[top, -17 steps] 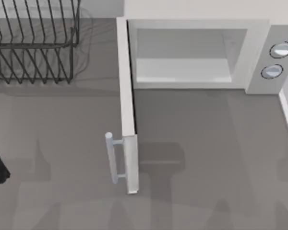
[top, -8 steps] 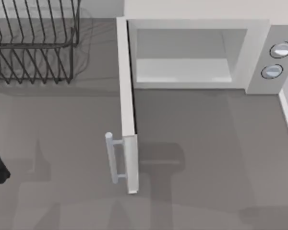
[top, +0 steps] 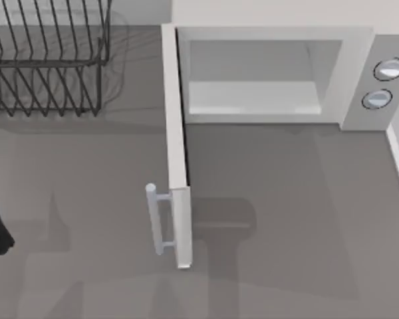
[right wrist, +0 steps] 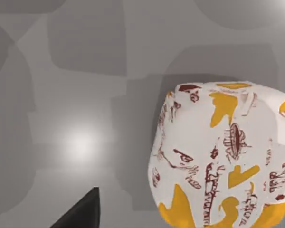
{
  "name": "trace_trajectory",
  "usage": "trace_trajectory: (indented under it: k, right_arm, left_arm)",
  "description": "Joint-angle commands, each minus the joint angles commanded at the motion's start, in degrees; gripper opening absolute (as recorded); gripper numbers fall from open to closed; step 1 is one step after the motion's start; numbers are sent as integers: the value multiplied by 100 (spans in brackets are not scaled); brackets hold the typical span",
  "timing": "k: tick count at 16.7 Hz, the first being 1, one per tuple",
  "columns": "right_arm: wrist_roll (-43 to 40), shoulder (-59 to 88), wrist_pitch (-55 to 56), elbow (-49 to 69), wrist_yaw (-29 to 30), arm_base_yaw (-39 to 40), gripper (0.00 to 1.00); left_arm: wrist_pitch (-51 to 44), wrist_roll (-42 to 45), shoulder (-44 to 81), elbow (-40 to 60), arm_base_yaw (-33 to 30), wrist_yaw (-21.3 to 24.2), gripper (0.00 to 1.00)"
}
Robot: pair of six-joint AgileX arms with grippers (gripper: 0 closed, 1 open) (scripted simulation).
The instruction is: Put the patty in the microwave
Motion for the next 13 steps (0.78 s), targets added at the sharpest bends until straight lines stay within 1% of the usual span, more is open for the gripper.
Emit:
trace_trajectory:
  k: [3,9,11,13]
  right_arm:
    - [-283,428,-263,293,1,-199,100]
    - [-291,449,-245,281,0,-187,100]
    - [-279,570,-29,158,0,-190,100]
    - [-274,797,427,-61,0,-194,100]
  left_arm:
    - [0,0,0,0,0,0,100]
    - [0,0,0,0,0,0,100]
    - [0,0,0,0,0,0,100]
    - [0,0,0,0,0,0,100]
